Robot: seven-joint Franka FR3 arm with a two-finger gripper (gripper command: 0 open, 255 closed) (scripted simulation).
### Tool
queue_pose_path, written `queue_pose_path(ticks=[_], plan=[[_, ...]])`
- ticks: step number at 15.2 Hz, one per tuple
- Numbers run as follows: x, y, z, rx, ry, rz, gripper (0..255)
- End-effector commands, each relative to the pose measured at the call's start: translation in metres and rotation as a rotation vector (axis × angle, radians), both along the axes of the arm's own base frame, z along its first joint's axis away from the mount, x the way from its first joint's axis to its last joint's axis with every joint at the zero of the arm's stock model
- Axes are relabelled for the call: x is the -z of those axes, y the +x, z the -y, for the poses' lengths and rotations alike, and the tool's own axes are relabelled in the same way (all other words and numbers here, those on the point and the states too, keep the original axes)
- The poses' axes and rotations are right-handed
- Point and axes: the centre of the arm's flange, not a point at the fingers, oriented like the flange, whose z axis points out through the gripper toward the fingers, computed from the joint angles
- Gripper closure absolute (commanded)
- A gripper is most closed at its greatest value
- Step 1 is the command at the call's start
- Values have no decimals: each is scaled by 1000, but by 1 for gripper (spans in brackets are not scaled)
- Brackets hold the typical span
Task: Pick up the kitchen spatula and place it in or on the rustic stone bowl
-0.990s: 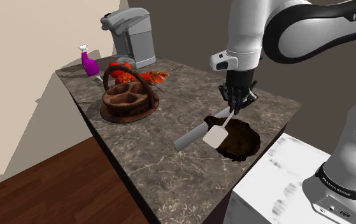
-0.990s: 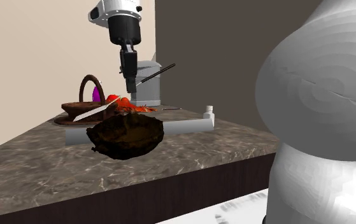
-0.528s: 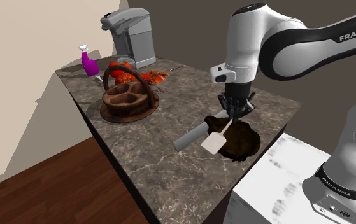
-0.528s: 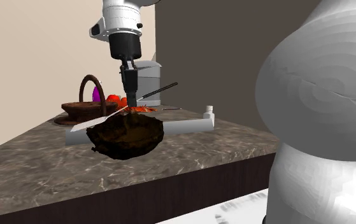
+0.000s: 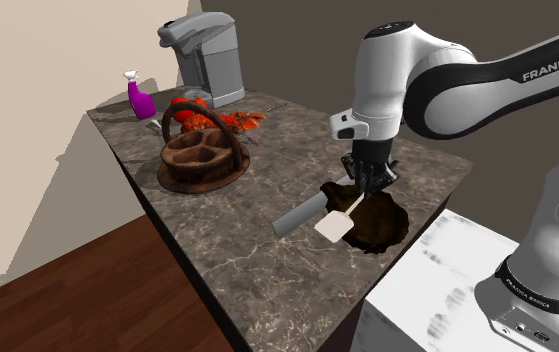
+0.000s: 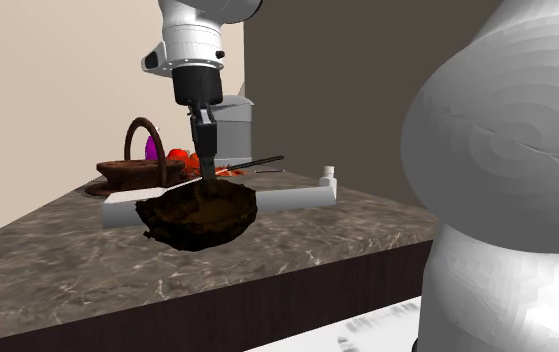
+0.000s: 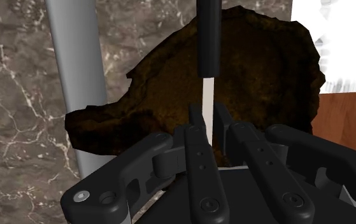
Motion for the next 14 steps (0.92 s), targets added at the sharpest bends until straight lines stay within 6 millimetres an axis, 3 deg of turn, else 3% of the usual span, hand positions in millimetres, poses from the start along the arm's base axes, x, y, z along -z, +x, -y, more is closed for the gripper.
queue_pose_path(ticks=[1, 2, 3, 8, 12, 14], plan=[[0, 0, 0, 0, 0, 0, 255], [0, 0, 0, 0, 0, 0, 255], [0, 0, 0, 0, 0, 0, 0], [0, 0, 0, 0, 0, 0, 0], [-50, 0, -3, 0, 0, 0, 0], [-50, 0, -3, 0, 0, 0, 0]])
